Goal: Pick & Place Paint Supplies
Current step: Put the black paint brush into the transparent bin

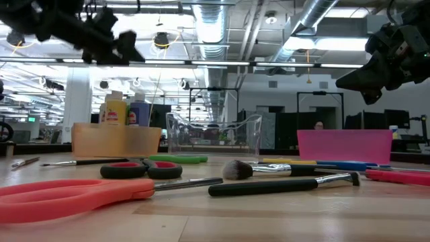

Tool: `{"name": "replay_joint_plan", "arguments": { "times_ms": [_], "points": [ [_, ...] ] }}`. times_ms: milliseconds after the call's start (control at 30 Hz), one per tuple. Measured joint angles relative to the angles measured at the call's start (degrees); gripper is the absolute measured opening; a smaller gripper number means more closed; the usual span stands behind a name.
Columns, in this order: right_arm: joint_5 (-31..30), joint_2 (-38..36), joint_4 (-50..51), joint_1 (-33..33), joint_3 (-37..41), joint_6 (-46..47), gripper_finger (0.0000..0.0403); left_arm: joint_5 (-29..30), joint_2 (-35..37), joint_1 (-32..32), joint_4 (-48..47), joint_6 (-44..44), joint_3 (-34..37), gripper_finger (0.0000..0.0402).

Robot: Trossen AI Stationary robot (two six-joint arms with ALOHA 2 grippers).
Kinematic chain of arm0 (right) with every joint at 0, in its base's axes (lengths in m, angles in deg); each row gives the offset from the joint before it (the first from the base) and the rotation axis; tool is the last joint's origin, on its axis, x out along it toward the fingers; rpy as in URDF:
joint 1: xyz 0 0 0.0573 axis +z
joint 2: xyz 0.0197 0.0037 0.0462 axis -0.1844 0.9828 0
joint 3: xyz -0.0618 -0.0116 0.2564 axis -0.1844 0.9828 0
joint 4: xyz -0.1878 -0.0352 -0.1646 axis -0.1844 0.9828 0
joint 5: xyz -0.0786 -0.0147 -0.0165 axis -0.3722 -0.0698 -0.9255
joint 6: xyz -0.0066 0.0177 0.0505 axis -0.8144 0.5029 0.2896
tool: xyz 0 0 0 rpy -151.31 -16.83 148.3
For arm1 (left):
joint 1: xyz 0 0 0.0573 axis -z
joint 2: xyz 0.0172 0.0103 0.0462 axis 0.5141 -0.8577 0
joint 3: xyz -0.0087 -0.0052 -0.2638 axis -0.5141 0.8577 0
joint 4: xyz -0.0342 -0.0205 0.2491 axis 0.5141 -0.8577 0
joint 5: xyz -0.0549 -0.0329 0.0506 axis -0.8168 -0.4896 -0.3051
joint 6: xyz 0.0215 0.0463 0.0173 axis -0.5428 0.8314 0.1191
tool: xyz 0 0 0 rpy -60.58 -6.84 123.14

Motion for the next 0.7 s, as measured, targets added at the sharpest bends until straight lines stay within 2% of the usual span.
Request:
{"name": "replay_joint_plan", "arguments": {
  "times_ms": [200, 367, 500, 600, 700],
  "points": [
    [0.0, 0.0, 0.0, 0.0, 0.0, 0.0, 0.0014, 0.5, -0.1, 7.2, -0.7, 0.1, -8.9, 0.0313],
    [0.0, 0.0, 0.0, 0.0, 0.0, 0.0, 0.0014, -5.6, -3.5, 17.4, -10.6, -1.7, -18.4, 0.0315],
    [0.0, 0.0, 0.0, 0.0, 0.0, 0.0, 0.0014, -5.0, -10.2, 25.3, -26.0, -11.6, -28.7, 0.0312],
    [0.0, 0.0, 0.0, 0.0, 0.0, 0.0, 0.0014, -5.0, -17.1, 28.9, -39.8, -23.6, -36.1, 0.0308],
    [0.0, 0.0, 0.0, 0.0, 0.0, 0.0, 0.0014, -9.3, -24.3, 31.0, -53.4, -36.2, -42.0, 0.0304]
  ]
}}
